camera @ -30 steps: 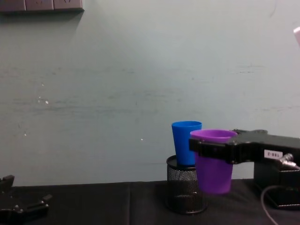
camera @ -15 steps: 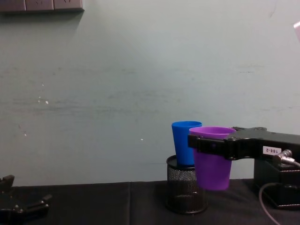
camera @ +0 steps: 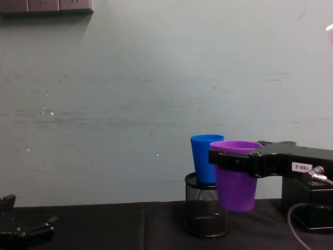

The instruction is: Pick up one cup with a gripper and tap it against the other cup.

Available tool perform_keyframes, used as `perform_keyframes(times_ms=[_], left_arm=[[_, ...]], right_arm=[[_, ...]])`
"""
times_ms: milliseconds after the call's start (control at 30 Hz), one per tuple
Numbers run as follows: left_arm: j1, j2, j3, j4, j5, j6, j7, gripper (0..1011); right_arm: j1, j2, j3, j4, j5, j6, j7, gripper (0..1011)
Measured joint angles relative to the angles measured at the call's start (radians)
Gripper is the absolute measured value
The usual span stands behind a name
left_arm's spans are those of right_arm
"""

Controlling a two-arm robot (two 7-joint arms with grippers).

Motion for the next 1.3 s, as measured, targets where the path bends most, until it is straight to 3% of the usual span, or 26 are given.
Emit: perform_keyframes(times_ms=[1300], left_arm=[[0.000,0.000,0.000,0.000,0.000,0.000,0.000,1000]], right_arm=[[0.000,0.000,0.000,0.000,-0.001,0.000,0.000,751]])
